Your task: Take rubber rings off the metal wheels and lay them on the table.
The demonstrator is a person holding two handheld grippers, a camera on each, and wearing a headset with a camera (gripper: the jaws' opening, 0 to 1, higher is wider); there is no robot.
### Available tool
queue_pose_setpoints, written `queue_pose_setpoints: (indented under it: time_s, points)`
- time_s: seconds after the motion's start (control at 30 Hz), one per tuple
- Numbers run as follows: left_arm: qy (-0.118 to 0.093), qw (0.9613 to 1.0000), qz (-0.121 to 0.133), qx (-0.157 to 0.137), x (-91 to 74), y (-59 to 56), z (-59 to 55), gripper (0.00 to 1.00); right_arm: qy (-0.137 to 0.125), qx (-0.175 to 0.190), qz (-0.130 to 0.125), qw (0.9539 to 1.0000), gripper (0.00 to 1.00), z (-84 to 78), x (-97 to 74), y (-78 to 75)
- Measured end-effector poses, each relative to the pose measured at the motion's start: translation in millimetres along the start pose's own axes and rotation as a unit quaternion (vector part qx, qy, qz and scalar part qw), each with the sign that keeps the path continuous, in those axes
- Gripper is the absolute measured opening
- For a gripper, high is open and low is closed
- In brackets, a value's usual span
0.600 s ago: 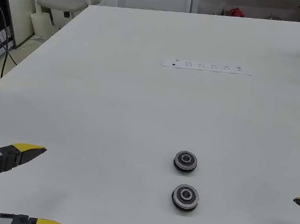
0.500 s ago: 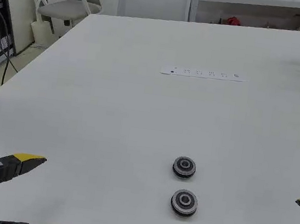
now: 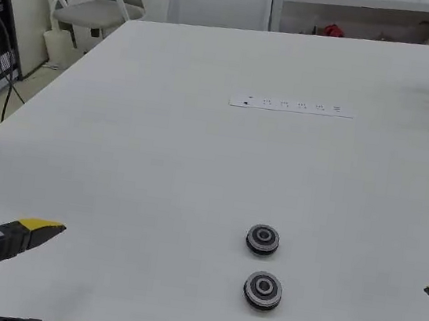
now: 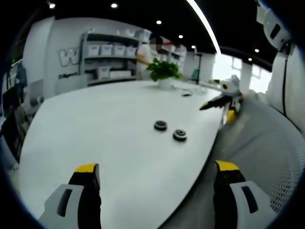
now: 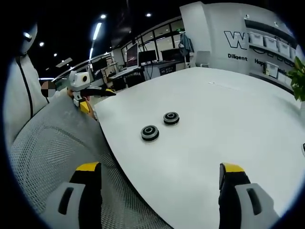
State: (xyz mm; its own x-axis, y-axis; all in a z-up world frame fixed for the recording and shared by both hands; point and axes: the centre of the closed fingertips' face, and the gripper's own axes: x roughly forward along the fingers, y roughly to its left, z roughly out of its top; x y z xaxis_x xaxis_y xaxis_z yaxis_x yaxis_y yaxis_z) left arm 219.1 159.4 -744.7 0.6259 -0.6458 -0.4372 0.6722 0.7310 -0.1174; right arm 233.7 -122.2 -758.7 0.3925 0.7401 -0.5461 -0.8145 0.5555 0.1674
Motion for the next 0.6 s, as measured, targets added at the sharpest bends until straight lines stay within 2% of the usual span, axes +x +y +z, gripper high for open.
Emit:
queue_pose_setpoints:
  time_s: [0.37, 0.6]
  points:
    - [-0.002, 1.0000, 0.004, 0.001, -1.3, 0.6, 1.4, 1.00, 0.007, -0.003, -0.002, 1.0000, 1.00, -1.7, 0.0, -0.7]
    - [-0.003, 1.0000, 0.007, 0.005, -2.2, -0.8, 5.7, 1.00, 0.001, -0.007, 0.001, 1.0000, 1.00, 2.6, -1.0, 1.4]
